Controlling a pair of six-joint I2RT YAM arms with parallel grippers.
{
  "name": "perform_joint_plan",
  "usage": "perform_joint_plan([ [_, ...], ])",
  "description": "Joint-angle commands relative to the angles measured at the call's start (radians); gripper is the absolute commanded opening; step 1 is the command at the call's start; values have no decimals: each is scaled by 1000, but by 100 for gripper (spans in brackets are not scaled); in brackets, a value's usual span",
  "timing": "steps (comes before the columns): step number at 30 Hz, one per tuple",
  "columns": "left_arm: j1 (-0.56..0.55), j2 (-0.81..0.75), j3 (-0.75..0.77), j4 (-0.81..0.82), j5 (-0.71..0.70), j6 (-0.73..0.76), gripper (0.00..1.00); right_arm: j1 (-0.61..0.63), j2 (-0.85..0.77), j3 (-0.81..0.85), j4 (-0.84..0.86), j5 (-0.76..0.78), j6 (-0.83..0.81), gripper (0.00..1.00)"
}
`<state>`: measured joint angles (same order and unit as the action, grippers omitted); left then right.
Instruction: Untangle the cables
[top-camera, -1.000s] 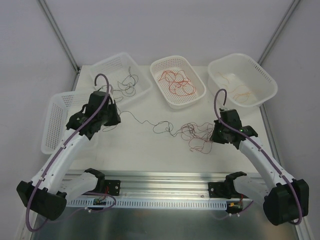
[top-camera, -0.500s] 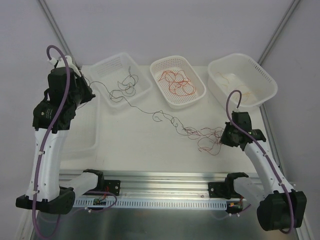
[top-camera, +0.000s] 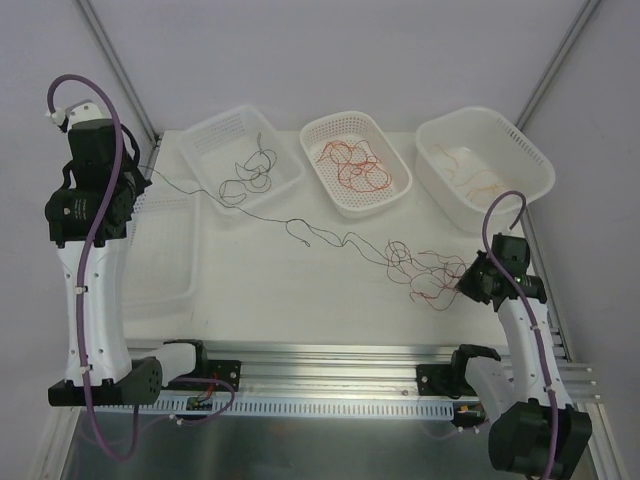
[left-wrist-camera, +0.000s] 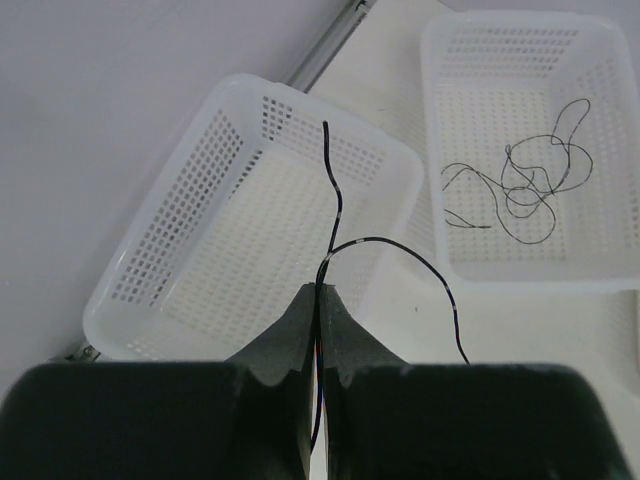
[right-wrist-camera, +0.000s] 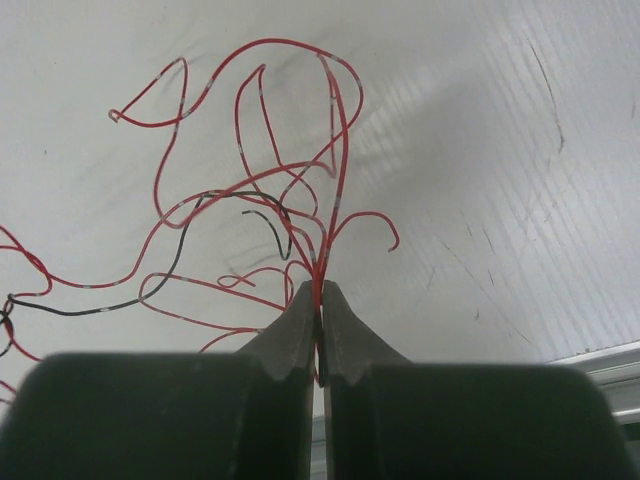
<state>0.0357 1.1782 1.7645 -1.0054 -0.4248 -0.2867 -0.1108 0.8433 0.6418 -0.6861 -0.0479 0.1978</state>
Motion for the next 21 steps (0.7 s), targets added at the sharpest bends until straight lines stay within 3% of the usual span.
perform_joint_plan([
  [1,12,5,41,-38,-94,43,0,-41,-32,-19,5,-17,55,1],
  [3,12,0,33,-36,-71,44,0,-47,-33,-19,17,-21,63,1],
  [6,12,-12,12,-7,113,64,0,-46,11,-8,42,-117,23,3],
  [7,7,-20,-5,13,293,73,0,-43,45,-7,49,-131,9,3],
  [9,-9,-58,-97,60,461,73,0,-7,68,-2,49,-116,-18,3],
  [12,-114,-109,-244,155,624,61,0,62,123,18,36,-81,-50,18],
  [13,-144,-117,-273,165,626,52,0,81,132,38,31,-58,-58,35],
  [16,-235,-138,-367,188,627,38,0,164,132,74,8,12,-87,57],
  [18,-244,-156,-434,208,671,34,0,238,120,133,-7,39,-110,66],
  [21,-253,-178,-503,220,684,32,0,373,131,209,14,-19,-234,70],
])
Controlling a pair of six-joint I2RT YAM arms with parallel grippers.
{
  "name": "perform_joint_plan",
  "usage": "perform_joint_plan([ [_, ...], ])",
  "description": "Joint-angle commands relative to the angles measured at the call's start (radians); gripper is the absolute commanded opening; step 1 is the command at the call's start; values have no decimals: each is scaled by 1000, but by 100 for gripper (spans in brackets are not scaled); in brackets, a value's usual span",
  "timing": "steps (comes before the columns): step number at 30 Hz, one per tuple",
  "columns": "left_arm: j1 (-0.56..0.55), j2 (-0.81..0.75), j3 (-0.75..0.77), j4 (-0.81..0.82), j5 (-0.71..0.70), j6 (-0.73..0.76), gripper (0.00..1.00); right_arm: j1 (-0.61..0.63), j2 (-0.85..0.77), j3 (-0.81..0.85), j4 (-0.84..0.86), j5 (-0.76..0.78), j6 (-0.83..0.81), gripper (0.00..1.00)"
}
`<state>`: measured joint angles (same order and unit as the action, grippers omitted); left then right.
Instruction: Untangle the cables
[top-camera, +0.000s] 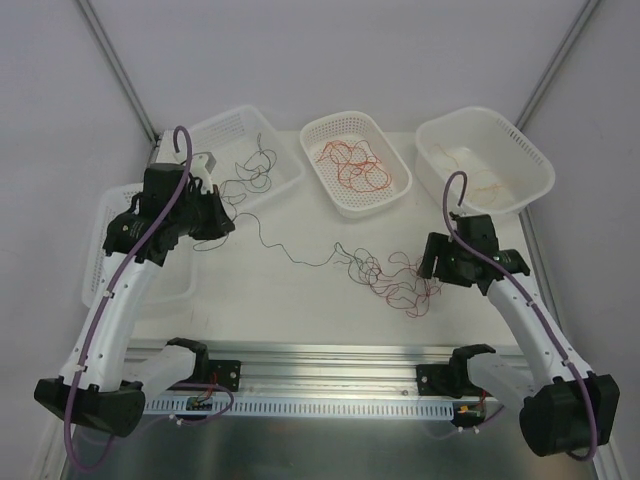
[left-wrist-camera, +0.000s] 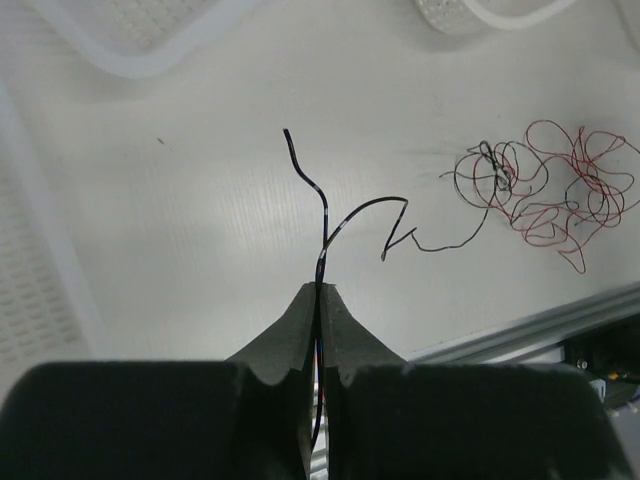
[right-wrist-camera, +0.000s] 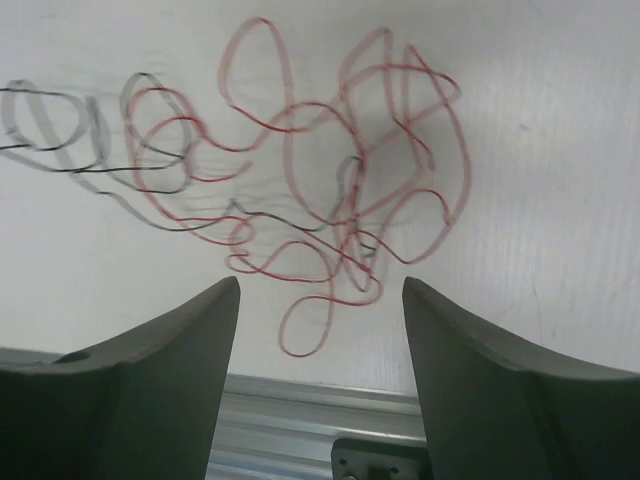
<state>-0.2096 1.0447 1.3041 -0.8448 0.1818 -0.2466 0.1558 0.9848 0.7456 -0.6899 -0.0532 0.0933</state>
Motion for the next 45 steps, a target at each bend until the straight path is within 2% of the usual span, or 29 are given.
perform_joint_plan([
  [1,-10,-52,-57,61,76,-6,0,106,-5,119,30,-37,-130,70],
  [4,-10,-74,-94,64,70,0,0,211,70,181,67,-108,-210,71],
  [7,-10,-87,-111,64,65,9,0,313,188,241,81,-77,-234,71],
  [14,-8,-115,-124,62,44,12,0,336,405,271,246,-145,-112,68],
  [23,-10,-144,-146,61,15,17,0,347,552,248,444,-218,19,57],
  [26,-10,-153,-138,52,-22,17,0,350,592,242,469,-220,32,44],
  [27,-10,-153,-132,47,-40,15,0,349,603,250,457,-205,33,32],
  [29,-10,-152,-108,12,-137,12,0,346,603,247,425,-180,31,17],
  [30,-10,-150,-95,-2,-177,13,0,343,591,235,415,-151,26,4],
  [31,-10,-144,-68,-45,-279,13,0,329,554,230,382,-134,23,1],
  [33,-7,-127,-36,-92,-391,15,0,301,503,224,336,-84,-1,1],
  [36,-4,-103,26,-184,-626,6,0,180,393,235,219,-21,-29,1],
  [38,16,-95,58,-229,-755,6,0,46,315,248,147,-19,-33,1],
  [40,44,-100,86,-246,-789,12,0,-81,270,264,89,-17,-27,1],
  [45,133,-104,129,-260,-800,43,0,-237,175,281,55,-56,29,1],
])
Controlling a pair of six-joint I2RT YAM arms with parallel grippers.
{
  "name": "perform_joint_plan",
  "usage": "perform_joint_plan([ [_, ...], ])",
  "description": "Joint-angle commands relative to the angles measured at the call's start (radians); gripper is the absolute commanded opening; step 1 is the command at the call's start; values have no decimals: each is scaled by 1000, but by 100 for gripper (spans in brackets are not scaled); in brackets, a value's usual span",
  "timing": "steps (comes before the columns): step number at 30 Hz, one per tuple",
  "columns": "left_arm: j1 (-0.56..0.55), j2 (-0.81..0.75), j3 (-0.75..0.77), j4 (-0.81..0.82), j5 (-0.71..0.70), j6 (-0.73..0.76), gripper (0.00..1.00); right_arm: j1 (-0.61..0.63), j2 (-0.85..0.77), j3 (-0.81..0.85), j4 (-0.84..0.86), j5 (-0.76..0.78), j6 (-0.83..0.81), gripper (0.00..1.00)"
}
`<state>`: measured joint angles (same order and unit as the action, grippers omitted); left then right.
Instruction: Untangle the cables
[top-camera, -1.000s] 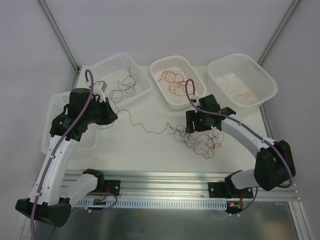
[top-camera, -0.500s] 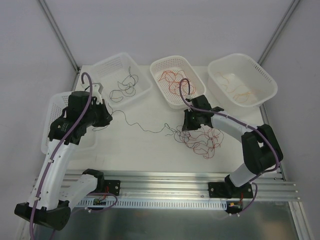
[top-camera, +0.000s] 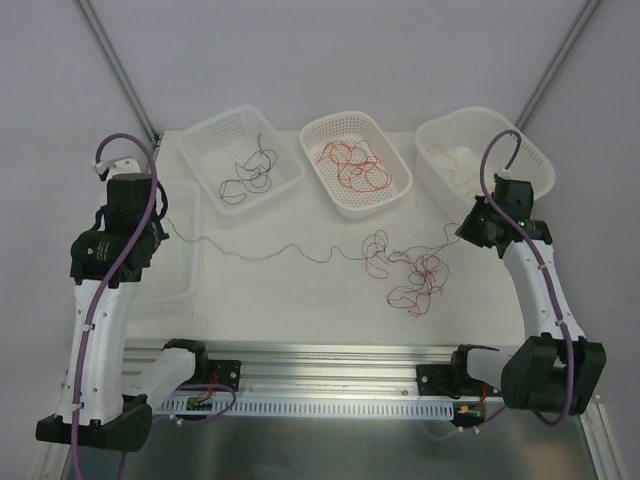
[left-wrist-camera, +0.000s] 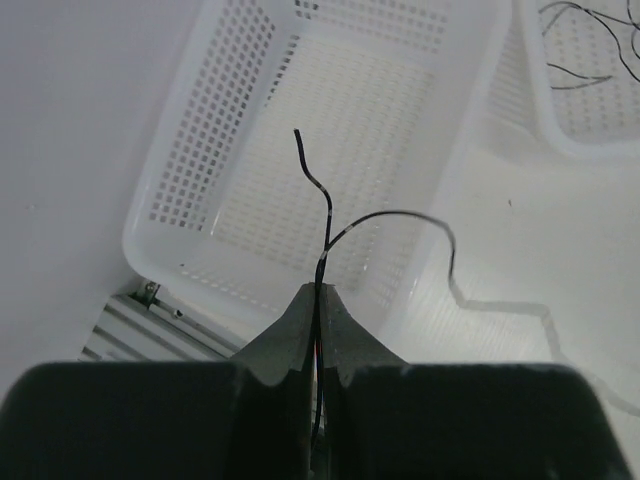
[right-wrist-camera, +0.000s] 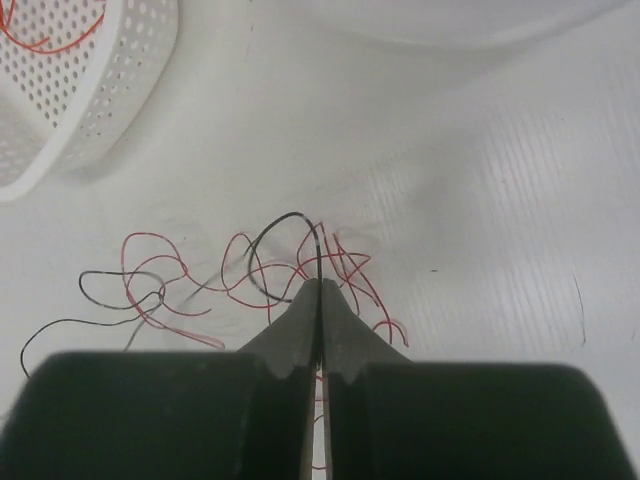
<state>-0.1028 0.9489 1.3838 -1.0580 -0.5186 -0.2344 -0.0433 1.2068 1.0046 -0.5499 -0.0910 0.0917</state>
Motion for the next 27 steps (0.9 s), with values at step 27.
perform_joint_plan([
  [27,0,10,-59,177,667,-45,0,195,-111,55,-142,-29,5,1],
])
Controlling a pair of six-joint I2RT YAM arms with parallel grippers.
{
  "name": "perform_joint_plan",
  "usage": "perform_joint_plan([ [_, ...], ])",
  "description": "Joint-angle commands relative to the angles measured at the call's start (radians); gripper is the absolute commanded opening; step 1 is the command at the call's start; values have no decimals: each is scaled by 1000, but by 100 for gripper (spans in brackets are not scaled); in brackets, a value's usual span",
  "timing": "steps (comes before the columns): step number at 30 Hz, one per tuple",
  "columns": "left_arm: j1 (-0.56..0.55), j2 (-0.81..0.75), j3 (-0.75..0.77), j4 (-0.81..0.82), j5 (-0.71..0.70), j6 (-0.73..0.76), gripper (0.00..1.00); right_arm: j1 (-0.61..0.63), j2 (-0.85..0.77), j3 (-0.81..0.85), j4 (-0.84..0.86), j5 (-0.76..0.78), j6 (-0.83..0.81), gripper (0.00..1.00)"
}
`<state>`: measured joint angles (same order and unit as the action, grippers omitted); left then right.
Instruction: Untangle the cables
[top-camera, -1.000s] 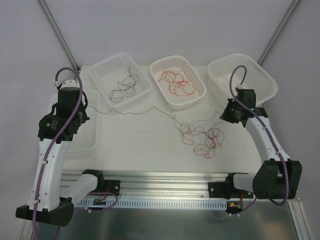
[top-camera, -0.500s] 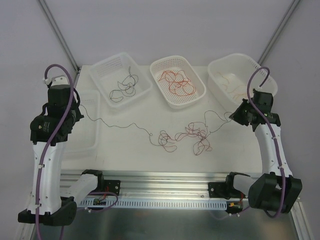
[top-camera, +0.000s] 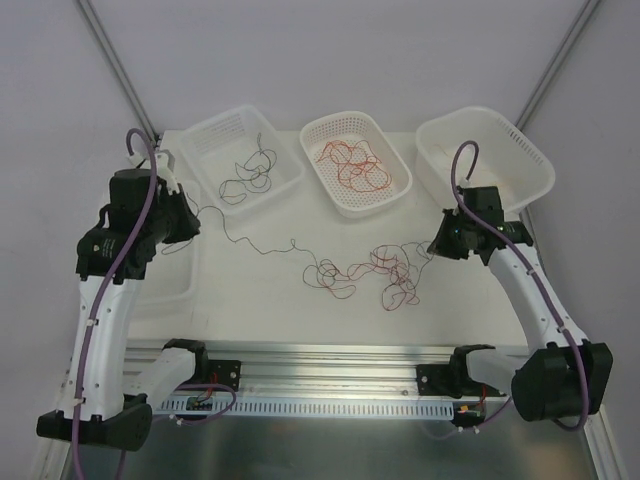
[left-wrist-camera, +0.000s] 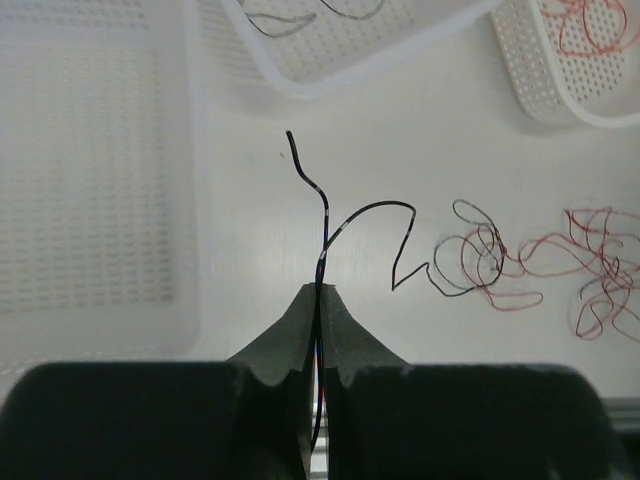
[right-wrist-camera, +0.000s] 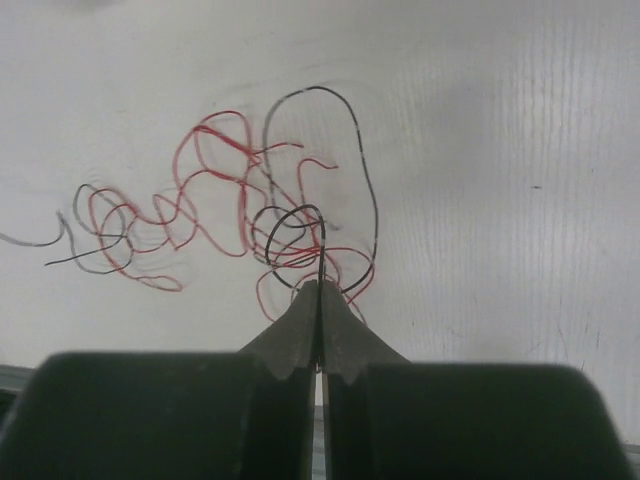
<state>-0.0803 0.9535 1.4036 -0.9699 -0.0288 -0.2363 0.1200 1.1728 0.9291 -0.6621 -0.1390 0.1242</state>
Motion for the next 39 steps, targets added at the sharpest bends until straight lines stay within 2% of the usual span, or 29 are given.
perform_joint_plan([
  [1,-36,8,-100,103,181,-50,0,38,-91,161,-39,13,-34,1],
  [6,-93,37,-172,134,148,-77,0,69,-140,400,-119,-4,-87,1],
  [10,-99,37,-198,148,147,-84,0,69,-167,456,-148,35,-106,2],
  [12,-108,36,-213,152,153,-89,0,69,-159,436,-165,67,-101,2],
  [18,-205,60,-288,197,173,-142,0,67,-133,157,-104,133,-61,9],
  [21,-265,83,-344,224,149,-178,0,67,-96,36,-79,190,-38,27],
  [22,-277,90,-357,232,145,-193,0,67,-93,15,-67,193,-29,41],
  [23,-289,96,-383,238,147,-195,7,66,-91,-28,-45,191,-23,48],
  [25,-315,116,-405,249,126,-198,15,69,-99,-53,-21,176,-20,61],
  [26,-320,122,-420,250,118,-205,19,70,-99,-58,-11,161,-20,64],
  [29,-325,123,-440,254,101,-218,47,78,-104,-56,-1,147,-21,76],
  [30,-328,117,-440,254,102,-218,64,79,-107,-53,5,147,-23,78],
  [34,-367,120,-419,276,124,-221,89,98,-101,-46,41,96,-21,85],
  [37,-427,163,-378,299,132,-224,96,118,-78,-42,68,79,-11,88],
  [39,-463,230,-336,324,133,-228,96,135,-53,-41,82,72,-3,89],
])
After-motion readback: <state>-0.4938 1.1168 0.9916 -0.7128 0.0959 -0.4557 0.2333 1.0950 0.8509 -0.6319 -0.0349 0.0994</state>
